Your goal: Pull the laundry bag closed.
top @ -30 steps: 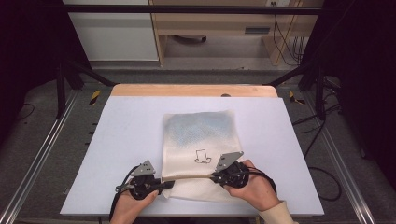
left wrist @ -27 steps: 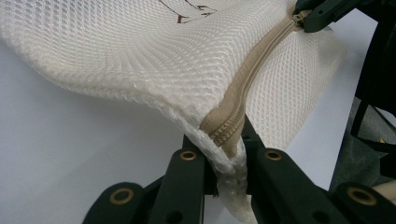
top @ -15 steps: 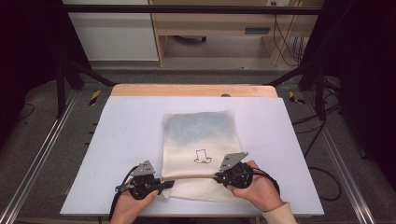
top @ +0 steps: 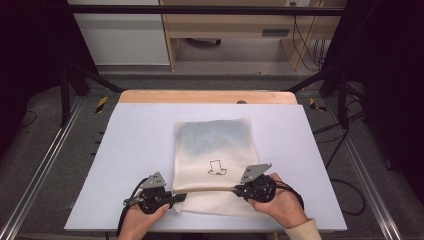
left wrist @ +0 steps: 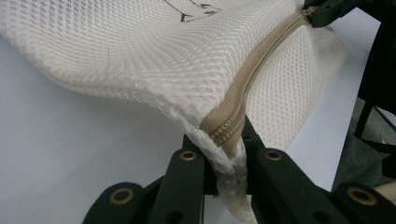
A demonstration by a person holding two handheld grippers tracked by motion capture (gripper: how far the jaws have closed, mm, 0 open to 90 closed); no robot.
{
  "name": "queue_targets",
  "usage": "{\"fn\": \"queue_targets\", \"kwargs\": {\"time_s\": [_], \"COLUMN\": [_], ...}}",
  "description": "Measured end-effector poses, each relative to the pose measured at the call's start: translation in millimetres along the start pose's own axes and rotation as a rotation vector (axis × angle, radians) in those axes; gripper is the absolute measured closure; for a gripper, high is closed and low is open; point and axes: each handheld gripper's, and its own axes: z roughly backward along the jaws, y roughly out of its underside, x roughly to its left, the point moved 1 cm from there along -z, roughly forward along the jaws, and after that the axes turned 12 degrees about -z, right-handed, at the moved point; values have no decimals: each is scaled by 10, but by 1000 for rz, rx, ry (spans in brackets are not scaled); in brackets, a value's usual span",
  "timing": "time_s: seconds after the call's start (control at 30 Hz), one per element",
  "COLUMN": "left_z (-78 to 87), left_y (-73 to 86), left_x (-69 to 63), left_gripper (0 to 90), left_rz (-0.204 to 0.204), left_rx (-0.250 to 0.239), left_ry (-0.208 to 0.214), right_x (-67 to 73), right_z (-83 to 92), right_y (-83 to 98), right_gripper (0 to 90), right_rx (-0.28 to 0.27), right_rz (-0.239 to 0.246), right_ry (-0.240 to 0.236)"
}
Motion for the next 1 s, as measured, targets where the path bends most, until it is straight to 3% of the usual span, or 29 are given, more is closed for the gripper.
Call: {"fn": "queue_targets", "kwargs": {"time_s": [1.0], "left_z": [4], "left_y": [7], "left_x": [12], "left_gripper": [841], "left_rz": [2], "left_rx": [2], "left_ry": [-3], "right_x": [-127], "right_z": [90], "right_y": [179], "right_gripper": [821], "right_rx": [-2], "right_rz": [-51], "right_ry": [22]}}
